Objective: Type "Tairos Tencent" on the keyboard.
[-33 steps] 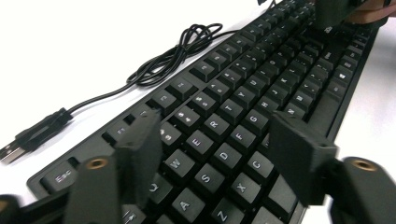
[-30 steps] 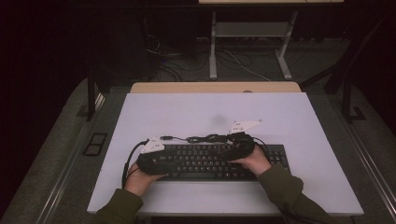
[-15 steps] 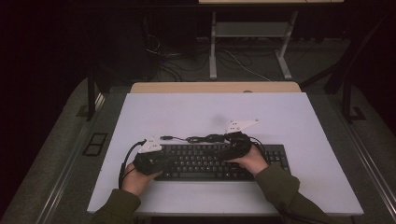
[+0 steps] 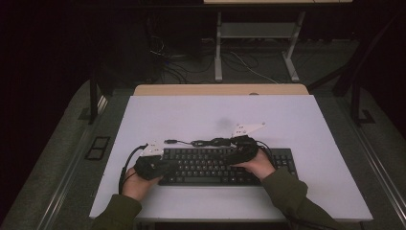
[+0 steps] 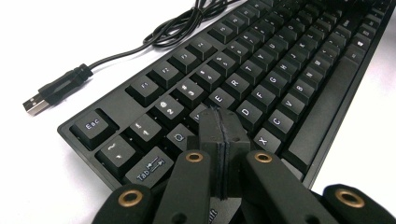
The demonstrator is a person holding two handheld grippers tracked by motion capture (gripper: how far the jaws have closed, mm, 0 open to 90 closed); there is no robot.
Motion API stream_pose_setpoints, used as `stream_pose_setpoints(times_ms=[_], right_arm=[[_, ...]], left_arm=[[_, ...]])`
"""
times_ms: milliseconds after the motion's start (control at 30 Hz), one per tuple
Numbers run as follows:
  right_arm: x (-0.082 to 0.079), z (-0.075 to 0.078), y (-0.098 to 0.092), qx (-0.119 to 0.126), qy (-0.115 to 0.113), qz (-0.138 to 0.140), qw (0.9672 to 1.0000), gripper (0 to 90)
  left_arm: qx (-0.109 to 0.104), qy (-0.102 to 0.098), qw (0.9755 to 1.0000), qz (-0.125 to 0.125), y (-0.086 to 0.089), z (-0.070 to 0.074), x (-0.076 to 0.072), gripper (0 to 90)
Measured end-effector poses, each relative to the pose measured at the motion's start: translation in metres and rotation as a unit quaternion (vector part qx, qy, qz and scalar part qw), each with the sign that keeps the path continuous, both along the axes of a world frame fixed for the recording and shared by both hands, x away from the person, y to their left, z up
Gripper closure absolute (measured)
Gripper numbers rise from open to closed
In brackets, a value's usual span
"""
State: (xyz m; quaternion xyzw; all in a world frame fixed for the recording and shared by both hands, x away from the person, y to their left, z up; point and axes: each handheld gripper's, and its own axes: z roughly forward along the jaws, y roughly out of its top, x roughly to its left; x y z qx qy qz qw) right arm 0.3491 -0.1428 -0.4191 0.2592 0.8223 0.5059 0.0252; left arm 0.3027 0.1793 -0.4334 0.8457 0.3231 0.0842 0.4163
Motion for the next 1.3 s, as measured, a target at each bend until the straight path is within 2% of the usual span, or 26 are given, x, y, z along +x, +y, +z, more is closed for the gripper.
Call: stream_pose_setpoints(times_ms=[467,967,1133,1300], right_arm=[[-0.0009,-0.0005,0.0006,-0.002,0.0,0.0,1.0,29.9],[0.0009,0.0012,-0.0039,0.002,-0.001,-0.005,1.0,30.0],[0.0008,0.0017,-0.0042,0.003,-0.002,-0.006,1.0,30.2],[0.0019,0.0017,-0.0056,0.005,-0.003,-0.007,1.0,30.8]], left_arm=[[0.004,0.011,0.9999,-0.007,-0.0002,-0.0034,0.0012,89.0],[0.002,0.005,1.0,-0.008,-0.0004,0.0004,0.0009,89.0],[-0.012,0.002,0.9999,-0.004,-0.0009,0.0036,0.0,88.8],[-0.022,0.0,0.9997,-0.001,-0.0029,0.006,-0.0006,81.8]])
